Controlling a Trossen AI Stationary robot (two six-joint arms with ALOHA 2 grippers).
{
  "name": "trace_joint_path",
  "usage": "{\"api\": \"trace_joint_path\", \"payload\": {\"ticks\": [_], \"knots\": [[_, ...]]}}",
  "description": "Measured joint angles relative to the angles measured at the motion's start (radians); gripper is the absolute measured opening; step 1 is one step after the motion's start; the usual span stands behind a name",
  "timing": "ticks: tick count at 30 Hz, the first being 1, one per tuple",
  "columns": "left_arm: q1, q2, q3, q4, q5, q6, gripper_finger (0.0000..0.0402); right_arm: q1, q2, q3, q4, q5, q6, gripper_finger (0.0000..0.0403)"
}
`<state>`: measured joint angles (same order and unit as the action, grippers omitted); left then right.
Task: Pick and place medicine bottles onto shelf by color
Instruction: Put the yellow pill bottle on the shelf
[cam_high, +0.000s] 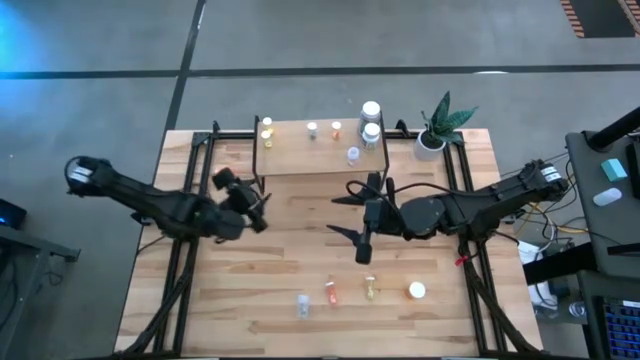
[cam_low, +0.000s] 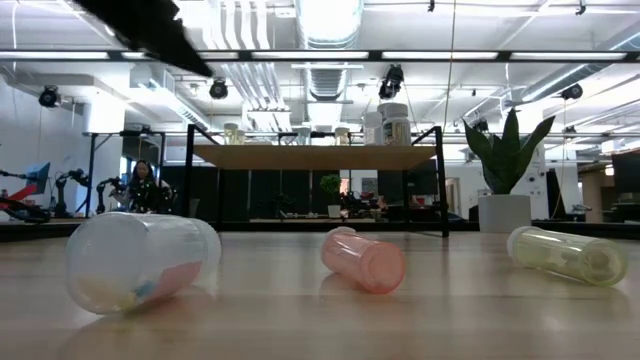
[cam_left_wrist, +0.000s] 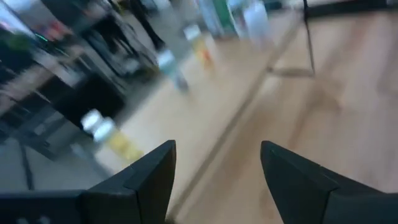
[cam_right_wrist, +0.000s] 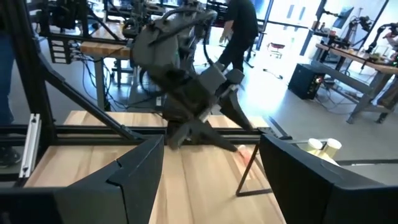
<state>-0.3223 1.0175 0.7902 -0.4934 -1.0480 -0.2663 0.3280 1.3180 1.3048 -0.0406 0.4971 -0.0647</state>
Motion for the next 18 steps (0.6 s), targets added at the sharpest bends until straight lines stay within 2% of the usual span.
{"api": "trace_joint_path", "payload": {"ticks": [4, 6, 9, 12, 18], "knots": [[0.002, -0.116, 0.014, -0.341, 0.254, -0.217, 0.0218, 0.01, 0.0, 0.0, -0.006, -0.006, -0.005, 0.0256], [0.001, -0.15, 0.013, -0.486, 0.319, -0.296, 0.0218, 0.015, 0.0, 0.0, -0.006, -0.007, -0.011, 0.0256], [0.002, -0.188, 0.003, -0.702, 0.359, -0.414, 0.0218, 0.016, 0.0, 0.0, -0.006, -0.009, -0.013, 0.0256], [0.017, -0.191, -0.001, -0.835, 0.358, -0.484, 0.0218, 0.015, 0.003, 0.0, -0.005, -0.009, -0.025, 0.0256], [0.108, -0.133, -0.008, -0.861, 0.358, -0.459, 0.0218, 0.015, 0.004, 0.0, -0.002, -0.016, -0.033, 0.0256]]}}
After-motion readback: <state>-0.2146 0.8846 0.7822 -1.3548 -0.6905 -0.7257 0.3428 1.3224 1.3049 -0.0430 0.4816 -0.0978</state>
